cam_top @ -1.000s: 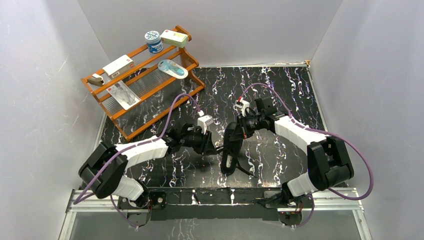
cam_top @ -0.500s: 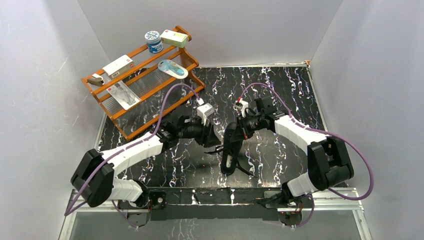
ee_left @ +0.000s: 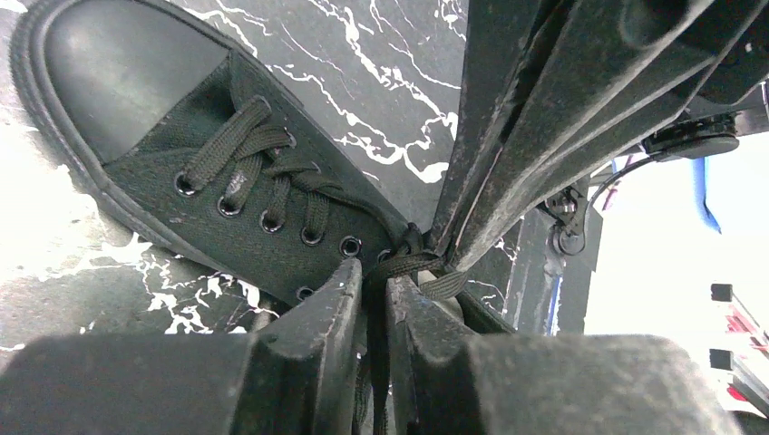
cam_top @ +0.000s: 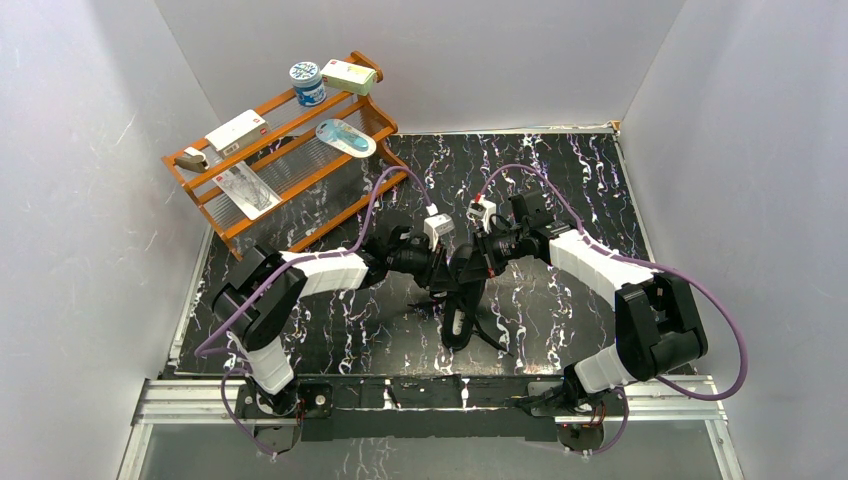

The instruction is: Tie the shoes

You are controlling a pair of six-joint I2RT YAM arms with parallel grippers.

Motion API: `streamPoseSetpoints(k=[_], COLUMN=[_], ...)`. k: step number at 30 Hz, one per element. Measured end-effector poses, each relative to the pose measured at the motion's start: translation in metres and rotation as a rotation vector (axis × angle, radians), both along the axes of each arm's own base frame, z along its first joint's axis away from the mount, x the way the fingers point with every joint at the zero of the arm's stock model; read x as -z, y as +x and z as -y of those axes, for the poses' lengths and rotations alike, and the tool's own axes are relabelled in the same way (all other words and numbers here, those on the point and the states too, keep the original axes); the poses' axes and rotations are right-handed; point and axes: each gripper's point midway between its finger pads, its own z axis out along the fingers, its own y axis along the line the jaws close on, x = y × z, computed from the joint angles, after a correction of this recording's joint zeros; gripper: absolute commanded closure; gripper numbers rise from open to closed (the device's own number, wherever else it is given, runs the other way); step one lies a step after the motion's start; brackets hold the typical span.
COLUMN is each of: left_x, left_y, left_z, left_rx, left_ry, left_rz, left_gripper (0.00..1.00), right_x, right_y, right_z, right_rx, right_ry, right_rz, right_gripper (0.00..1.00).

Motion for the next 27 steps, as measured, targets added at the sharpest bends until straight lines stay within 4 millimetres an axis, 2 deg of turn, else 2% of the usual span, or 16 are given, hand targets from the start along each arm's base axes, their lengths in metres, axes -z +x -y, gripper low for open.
streamPoseSetpoints(k=[2, 4, 5, 9, 10, 13, 18, 20, 23, 27], left_x=[0.003, 0.002, 0.001, -0.002, -0.002, -0.003, 0.001, 0.001, 0.001, 0.002], left_y=[-0.003, -0.004, -0.004, -0.002, -0.002, -0.003, -0.005, -0.005, -0.006, -0.007], left_z=[0.000, 0.001, 0.002, 0.003, 0.004, 0.004, 0.002, 0.002, 0.002, 0.001], left_rx=[0.010, 0.014, 0.014, 0.010, 0.007, 0.003, -0.005, -0.009, -0.012, -0.014], left_ry=[0.000, -0.006, -0.011, -0.028, -0.030, -0.031, -0.022, -0.021, -0.020, -0.016], left_rz=[-0.018, -0.028, -0.028, -0.023, -0.026, -0.035, -0.055, -0.065, -0.074, -0.086], left_gripper=[0.96, 1.00, 1.00, 1.00, 1.00, 1.00, 1.00, 1.00, 1.00, 1.00], right_x=[0.000, 0.000, 0.000, 0.000, 0.000, -0.004, -0.016, -0.005, 0.022, 0.044], right_y=[0.000, 0.000, 0.000, 0.009, 0.013, 0.011, -0.017, -0.034, -0.055, -0.062], right_z=[0.000, 0.000, 0.000, 0.006, 0.010, 0.022, 0.037, 0.039, 0.041, 0.038], right_rx=[0.002, 0.006, 0.010, 0.100, 0.140, 0.232, 0.312, 0.324, 0.322, 0.310], right_ry=[0.000, 0.000, -0.003, -0.086, -0.121, -0.195, -0.204, -0.201, -0.225, -0.232], right_rz=[-0.003, -0.009, -0.015, -0.053, -0.065, -0.090, -0.124, -0.166, -0.227, -0.247], right_gripper=[0.98, 0.74, 0.66, 0.40, 0.38, 0.38, 0.45, 0.46, 0.48, 0.54])
